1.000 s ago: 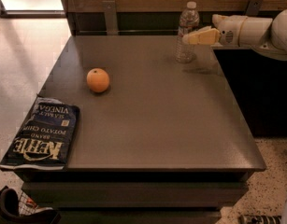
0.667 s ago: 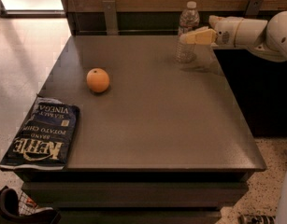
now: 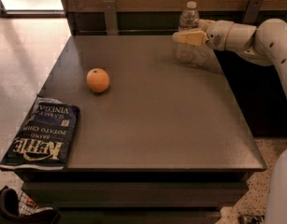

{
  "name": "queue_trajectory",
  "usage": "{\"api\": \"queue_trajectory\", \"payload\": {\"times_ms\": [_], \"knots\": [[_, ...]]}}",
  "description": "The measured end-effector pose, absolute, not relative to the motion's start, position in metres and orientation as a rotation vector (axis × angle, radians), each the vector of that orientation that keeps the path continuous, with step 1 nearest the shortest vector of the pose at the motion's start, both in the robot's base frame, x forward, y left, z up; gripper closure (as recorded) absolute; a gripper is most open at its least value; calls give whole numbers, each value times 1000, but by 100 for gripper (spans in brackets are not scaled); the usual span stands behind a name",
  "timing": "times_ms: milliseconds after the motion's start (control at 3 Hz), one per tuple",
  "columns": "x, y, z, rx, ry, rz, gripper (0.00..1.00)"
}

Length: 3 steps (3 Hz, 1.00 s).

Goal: Move water bottle near blue chip bag

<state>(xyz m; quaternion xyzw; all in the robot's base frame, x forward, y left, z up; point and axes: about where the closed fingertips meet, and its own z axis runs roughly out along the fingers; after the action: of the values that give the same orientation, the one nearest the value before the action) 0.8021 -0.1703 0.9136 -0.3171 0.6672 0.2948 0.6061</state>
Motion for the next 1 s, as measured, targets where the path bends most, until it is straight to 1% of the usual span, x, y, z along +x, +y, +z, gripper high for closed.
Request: {"api": "queue_trajectory", "payload": {"times_ms": [667,1000], "knots": [[804,-159,913,-747,1513,696,85],[805,-156,913,-749,1512,700,100]]}}
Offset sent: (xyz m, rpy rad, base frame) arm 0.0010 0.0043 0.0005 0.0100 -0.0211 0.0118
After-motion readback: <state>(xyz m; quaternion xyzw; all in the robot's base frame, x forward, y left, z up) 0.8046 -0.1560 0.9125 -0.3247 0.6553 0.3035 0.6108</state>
